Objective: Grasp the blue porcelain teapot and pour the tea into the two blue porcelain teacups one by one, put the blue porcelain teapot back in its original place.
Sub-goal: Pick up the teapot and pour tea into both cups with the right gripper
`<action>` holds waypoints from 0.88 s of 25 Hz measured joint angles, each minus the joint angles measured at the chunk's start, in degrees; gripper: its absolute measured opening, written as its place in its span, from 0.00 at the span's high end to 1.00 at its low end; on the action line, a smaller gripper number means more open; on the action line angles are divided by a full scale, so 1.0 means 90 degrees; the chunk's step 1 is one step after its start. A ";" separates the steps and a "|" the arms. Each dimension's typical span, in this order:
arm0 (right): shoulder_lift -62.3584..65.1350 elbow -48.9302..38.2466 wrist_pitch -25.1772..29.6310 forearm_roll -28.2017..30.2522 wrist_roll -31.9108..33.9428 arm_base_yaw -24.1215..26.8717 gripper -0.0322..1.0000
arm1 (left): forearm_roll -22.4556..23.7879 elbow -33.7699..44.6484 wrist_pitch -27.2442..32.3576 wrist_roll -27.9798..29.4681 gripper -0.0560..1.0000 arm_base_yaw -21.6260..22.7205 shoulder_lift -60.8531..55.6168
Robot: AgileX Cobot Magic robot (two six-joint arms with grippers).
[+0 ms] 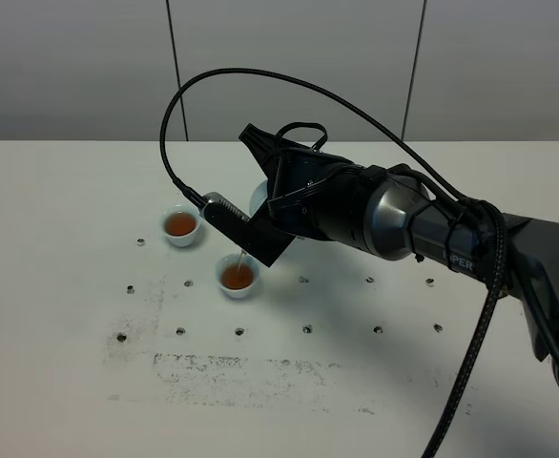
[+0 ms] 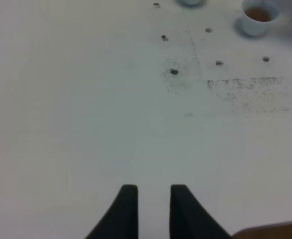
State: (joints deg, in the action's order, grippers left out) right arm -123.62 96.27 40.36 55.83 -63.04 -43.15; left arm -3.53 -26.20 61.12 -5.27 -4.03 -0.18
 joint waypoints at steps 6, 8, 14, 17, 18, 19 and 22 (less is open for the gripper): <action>0.0000 0.0000 -0.0015 0.0000 0.0000 0.0000 0.91 | 0.0000 0.0000 0.0000 0.0000 0.74 0.0000 0.0000; 0.0000 0.0000 -0.0015 0.0000 0.0000 0.0000 0.91 | 0.0000 0.0000 0.0000 0.0000 0.74 0.0000 0.0000; 0.0000 0.0000 -0.0015 0.0005 0.0000 0.0000 0.91 | 0.0000 0.0000 0.0000 0.0000 0.74 0.0000 0.0000; 0.0000 0.0000 -0.0015 0.0005 0.0000 0.0000 0.91 | 0.0000 0.0000 0.0000 0.0000 0.74 0.0000 0.0000; 0.0000 0.0000 -0.0015 -0.0003 0.0000 0.0000 0.91 | 0.0000 0.0000 0.0000 0.0000 0.74 0.0000 0.0000; 0.0000 0.0000 -0.0015 -0.0017 0.0000 0.0000 0.91 | 0.0000 0.0000 0.0000 0.0000 0.74 0.0000 0.0000; 0.0000 0.0000 -0.0015 -0.0170 0.0000 0.0000 0.91 | 0.0000 0.0000 0.0000 0.0000 0.74 0.0000 0.0000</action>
State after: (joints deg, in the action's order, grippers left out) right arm -123.62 96.27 40.22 54.31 -63.04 -43.15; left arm -3.53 -26.20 61.12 -5.27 -4.03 -0.18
